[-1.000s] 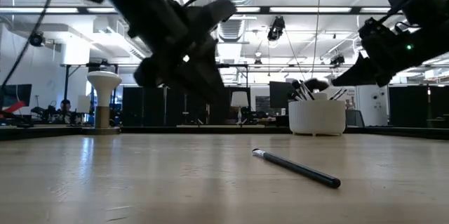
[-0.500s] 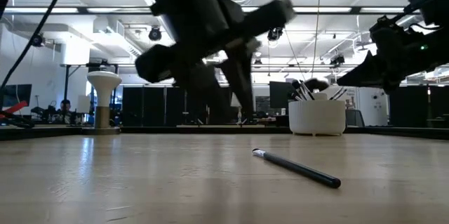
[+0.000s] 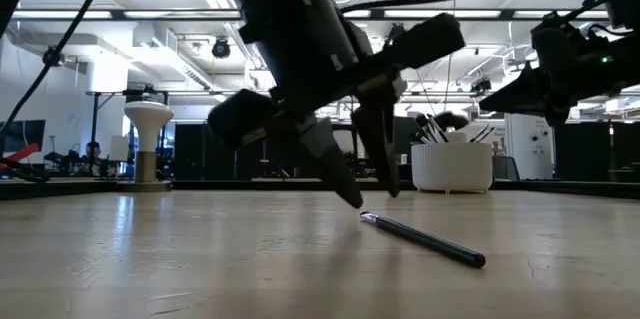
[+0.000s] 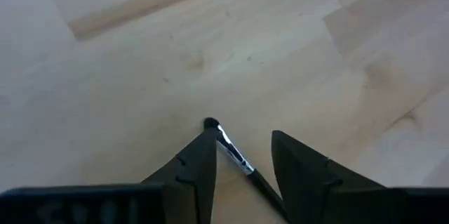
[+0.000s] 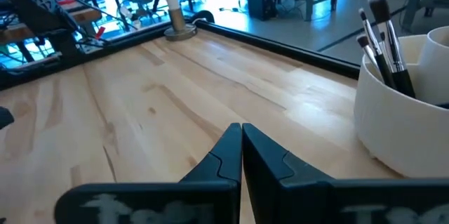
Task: Put items in baskets/containers
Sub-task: Put the black eyeshadow brush into the white pen organizer
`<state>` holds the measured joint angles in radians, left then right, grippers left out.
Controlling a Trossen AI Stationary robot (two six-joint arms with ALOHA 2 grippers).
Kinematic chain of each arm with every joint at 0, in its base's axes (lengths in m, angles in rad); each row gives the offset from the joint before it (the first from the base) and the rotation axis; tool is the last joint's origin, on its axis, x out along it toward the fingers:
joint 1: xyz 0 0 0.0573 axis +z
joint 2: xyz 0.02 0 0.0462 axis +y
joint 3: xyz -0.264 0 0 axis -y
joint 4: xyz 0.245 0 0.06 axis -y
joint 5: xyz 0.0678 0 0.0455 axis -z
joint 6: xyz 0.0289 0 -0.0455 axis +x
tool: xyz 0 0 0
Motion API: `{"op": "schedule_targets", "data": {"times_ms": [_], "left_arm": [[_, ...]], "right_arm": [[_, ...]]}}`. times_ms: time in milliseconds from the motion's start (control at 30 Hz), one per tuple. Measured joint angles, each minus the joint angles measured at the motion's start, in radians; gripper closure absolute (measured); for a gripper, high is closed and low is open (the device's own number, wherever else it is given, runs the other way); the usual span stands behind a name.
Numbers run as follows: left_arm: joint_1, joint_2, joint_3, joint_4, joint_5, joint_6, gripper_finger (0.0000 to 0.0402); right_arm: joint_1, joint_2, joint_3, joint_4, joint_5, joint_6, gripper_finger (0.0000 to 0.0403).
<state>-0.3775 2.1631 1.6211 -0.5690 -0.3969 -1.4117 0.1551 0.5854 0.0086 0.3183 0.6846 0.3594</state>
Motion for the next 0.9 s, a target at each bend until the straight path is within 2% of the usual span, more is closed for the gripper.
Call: {"op": "schedule_targets", "data": {"times_ms": [400,767,900], "left_arm": [[0.005,0.036,-0.002,-0.01,-0.003,-0.023,0.0278],[0.014,0.04,0.0,-0.068,0.005,0.075,0.0353],[0.014,0.04,0.0,-0.071,0.014,0.113,0.037]], "right_arm": [[0.0,-0.002,0.0,0.018,0.0,-0.03,0.0394],[0.0,-0.003,0.0,0.039,0.0,-0.065,0.0394],[0.0,-0.003,0.0,0.039,0.0,-0.071,0.0394]]}}
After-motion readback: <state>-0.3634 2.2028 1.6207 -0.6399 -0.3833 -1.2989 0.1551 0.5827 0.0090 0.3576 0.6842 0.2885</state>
